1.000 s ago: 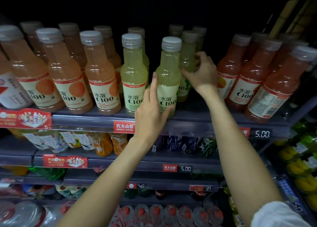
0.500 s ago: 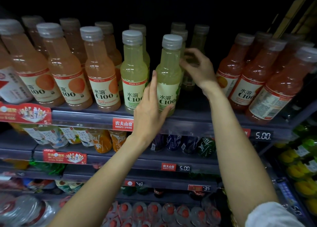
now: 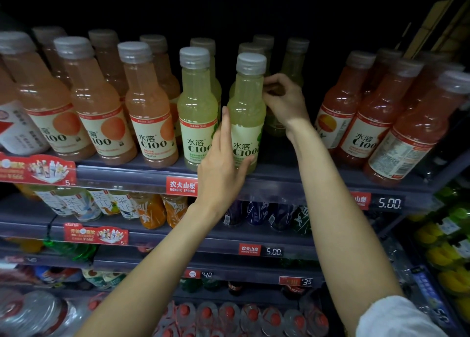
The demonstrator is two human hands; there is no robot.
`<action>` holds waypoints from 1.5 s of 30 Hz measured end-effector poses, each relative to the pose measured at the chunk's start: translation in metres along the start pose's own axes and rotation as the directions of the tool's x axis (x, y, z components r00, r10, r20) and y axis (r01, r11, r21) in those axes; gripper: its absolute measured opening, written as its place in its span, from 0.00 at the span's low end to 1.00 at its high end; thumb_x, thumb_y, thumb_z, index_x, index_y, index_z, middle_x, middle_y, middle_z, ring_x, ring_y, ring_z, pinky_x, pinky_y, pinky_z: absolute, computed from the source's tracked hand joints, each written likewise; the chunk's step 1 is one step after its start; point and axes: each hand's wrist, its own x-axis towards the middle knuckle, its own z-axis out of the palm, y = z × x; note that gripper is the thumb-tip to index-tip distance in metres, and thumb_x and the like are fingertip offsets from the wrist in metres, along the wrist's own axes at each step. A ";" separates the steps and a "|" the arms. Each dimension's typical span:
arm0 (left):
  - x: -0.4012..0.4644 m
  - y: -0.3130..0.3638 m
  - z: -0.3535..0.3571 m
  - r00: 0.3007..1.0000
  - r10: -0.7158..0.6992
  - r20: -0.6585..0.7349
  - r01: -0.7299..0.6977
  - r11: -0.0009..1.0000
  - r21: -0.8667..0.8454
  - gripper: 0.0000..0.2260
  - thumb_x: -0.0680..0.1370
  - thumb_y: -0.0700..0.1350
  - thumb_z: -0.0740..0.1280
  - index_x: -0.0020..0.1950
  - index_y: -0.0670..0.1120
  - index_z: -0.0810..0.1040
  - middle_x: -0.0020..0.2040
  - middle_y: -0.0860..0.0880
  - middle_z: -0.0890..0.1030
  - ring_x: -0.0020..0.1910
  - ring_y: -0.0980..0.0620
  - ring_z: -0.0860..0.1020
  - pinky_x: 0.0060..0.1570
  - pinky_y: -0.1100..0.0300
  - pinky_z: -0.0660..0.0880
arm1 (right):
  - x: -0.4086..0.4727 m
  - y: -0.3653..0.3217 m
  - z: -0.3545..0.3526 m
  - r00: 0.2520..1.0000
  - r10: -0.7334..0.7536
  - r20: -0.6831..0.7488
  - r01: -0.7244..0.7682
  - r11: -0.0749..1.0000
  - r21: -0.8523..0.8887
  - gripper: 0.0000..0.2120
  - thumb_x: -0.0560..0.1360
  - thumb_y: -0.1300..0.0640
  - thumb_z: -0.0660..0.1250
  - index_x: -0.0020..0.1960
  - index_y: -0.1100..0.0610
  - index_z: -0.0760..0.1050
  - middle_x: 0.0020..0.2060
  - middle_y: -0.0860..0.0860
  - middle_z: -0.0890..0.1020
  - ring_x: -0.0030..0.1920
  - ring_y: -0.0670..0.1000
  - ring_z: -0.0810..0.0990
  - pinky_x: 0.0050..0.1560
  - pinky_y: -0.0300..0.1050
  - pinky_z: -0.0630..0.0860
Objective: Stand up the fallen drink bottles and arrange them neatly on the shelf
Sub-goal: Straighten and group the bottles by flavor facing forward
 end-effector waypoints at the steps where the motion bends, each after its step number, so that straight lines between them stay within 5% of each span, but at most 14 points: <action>1: 0.000 0.000 0.000 1.000 0.000 0.004 0.000 1.000 -0.001 0.45 0.72 0.46 0.75 0.78 0.41 0.49 0.68 0.40 0.73 0.54 0.42 0.79 0.42 0.53 0.78 | 0.000 -0.001 0.001 1.000 0.000 0.002 0.001 1.000 -0.013 0.06 0.73 0.62 0.69 0.48 0.56 0.75 0.44 0.49 0.80 0.47 0.46 0.78 0.45 0.34 0.75; 6: 0.000 -0.001 0.000 1.000 0.003 0.000 -0.003 1.000 0.007 0.45 0.72 0.47 0.75 0.78 0.41 0.49 0.69 0.41 0.73 0.52 0.42 0.80 0.40 0.54 0.78 | -0.004 0.004 -0.006 1.000 -0.021 -0.016 0.022 0.999 0.047 0.08 0.75 0.58 0.68 0.54 0.57 0.78 0.51 0.50 0.80 0.51 0.44 0.78 0.43 0.30 0.74; 8: 0.000 -0.002 0.000 1.000 0.011 -0.003 -0.011 1.000 0.006 0.45 0.72 0.47 0.75 0.78 0.42 0.48 0.68 0.40 0.73 0.51 0.42 0.81 0.38 0.55 0.77 | -0.007 0.014 -0.016 0.965 -0.189 -0.180 0.165 0.976 -0.140 0.10 0.76 0.57 0.67 0.56 0.58 0.78 0.53 0.51 0.79 0.50 0.41 0.77 0.46 0.30 0.74; 11: 0.000 -0.001 0.000 1.000 0.023 -0.009 -0.023 1.000 0.013 0.44 0.72 0.47 0.75 0.78 0.44 0.47 0.67 0.40 0.74 0.48 0.43 0.81 0.36 0.56 0.76 | -0.005 0.031 -0.021 0.849 -0.446 -0.284 0.243 0.807 -0.538 0.13 0.75 0.59 0.66 0.59 0.60 0.76 0.57 0.59 0.75 0.55 0.54 0.76 0.52 0.41 0.74; 14: -0.001 -0.002 0.000 1.000 0.029 -0.009 -0.029 0.999 0.015 0.44 0.72 0.48 0.74 0.77 0.46 0.47 0.67 0.40 0.74 0.47 0.43 0.81 0.36 0.58 0.74 | 0.004 0.036 -0.014 0.920 -0.342 -0.193 0.141 0.745 -0.652 0.24 0.76 0.58 0.66 0.69 0.62 0.66 0.66 0.66 0.66 0.66 0.63 0.67 0.62 0.43 0.65; 19: -0.002 -0.003 0.001 0.998 0.051 -0.020 -0.051 0.998 0.022 0.44 0.73 0.48 0.74 0.77 0.46 0.47 0.67 0.39 0.73 0.47 0.41 0.81 0.35 0.55 0.77 | 0.020 0.045 -0.011 0.984 -0.162 -0.069 0.097 0.825 -0.558 0.33 0.76 0.56 0.67 0.76 0.53 0.56 0.70 0.65 0.60 0.69 0.62 0.63 0.67 0.53 0.66; 25: -0.002 -0.001 0.003 0.998 0.040 -0.041 -0.039 0.999 0.025 0.43 0.72 0.46 0.75 0.78 0.39 0.52 0.68 0.39 0.71 0.53 0.42 0.79 0.38 0.57 0.77 | 0.010 0.052 -0.021 0.963 -0.264 -0.047 0.184 0.778 -0.601 0.29 0.75 0.60 0.68 0.72 0.52 0.61 0.67 0.62 0.63 0.64 0.61 0.70 0.59 0.51 0.73; 27: -0.005 0.001 0.004 0.992 0.057 -0.110 -0.052 0.998 0.041 0.40 0.73 0.45 0.74 0.77 0.39 0.54 0.70 0.37 0.68 0.60 0.41 0.76 0.45 0.58 0.78 | 0.000 0.051 -0.025 0.948 -0.310 -0.066 0.229 0.814 -0.534 0.31 0.73 0.62 0.70 0.72 0.52 0.61 0.67 0.60 0.64 0.63 0.59 0.72 0.58 0.46 0.74; 31: -0.009 0.020 0.000 0.942 0.212 -0.258 -0.241 0.967 -0.085 0.27 0.77 0.41 0.69 0.73 0.40 0.62 0.70 0.38 0.67 0.69 0.45 0.67 0.67 0.68 0.65 | -0.030 0.041 -0.036 0.918 -0.361 -0.166 0.308 0.911 -0.275 0.36 0.68 0.60 0.76 0.68 0.58 0.58 0.63 0.54 0.69 0.62 0.45 0.73 0.61 0.39 0.72; 34: 0.001 0.037 -0.002 0.948 0.251 -0.195 -0.299 0.915 -0.273 0.25 0.78 0.41 0.67 0.72 0.40 0.64 0.68 0.42 0.69 0.65 0.45 0.72 0.63 0.55 0.74 | -0.056 0.035 -0.049 0.942 -0.294 -0.162 0.264 0.947 -0.182 0.39 0.65 0.58 0.78 0.67 0.54 0.58 0.64 0.53 0.70 0.64 0.47 0.72 0.64 0.45 0.72; 37: 0.012 0.051 -0.002 0.980 0.192 -0.047 -0.195 0.904 -0.381 0.32 0.77 0.48 0.69 0.75 0.43 0.57 0.71 0.47 0.65 0.68 0.50 0.70 0.67 0.60 0.69 | -0.082 0.027 -0.058 0.960 -0.272 -0.061 0.257 0.948 -0.186 0.37 0.65 0.55 0.79 0.66 0.46 0.61 0.64 0.48 0.71 0.66 0.46 0.70 0.65 0.46 0.70; 40: 0.013 0.054 0.003 0.988 0.147 -0.053 -0.156 0.895 -0.418 0.30 0.75 0.54 0.69 0.72 0.49 0.61 0.65 0.54 0.69 0.65 0.55 0.72 0.63 0.64 0.70 | -0.096 0.015 -0.063 0.913 -0.384 0.134 0.404 0.895 -0.190 0.33 0.67 0.63 0.76 0.65 0.48 0.64 0.62 0.41 0.69 0.66 0.36 0.67 0.66 0.35 0.65; 43: 0.005 0.047 0.003 0.989 0.054 -0.139 -0.110 0.890 -0.442 0.24 0.74 0.54 0.69 0.65 0.42 0.71 0.56 0.53 0.76 0.54 0.55 0.76 0.52 0.63 0.75 | -0.092 0.005 -0.077 0.865 -0.378 0.330 0.402 0.916 -0.004 0.26 0.69 0.74 0.65 0.63 0.55 0.70 0.65 0.51 0.72 0.70 0.49 0.68 0.70 0.50 0.66; 45: 0.001 0.040 0.001 0.986 0.039 -0.165 -0.106 0.903 -0.417 0.24 0.73 0.53 0.70 0.63 0.39 0.74 0.54 0.53 0.77 0.52 0.56 0.77 0.49 0.67 0.75 | -0.076 0.001 -0.086 0.891 -0.371 0.261 0.370 0.927 0.053 0.26 0.67 0.76 0.57 0.61 0.57 0.72 0.62 0.55 0.75 0.67 0.54 0.71 0.68 0.54 0.68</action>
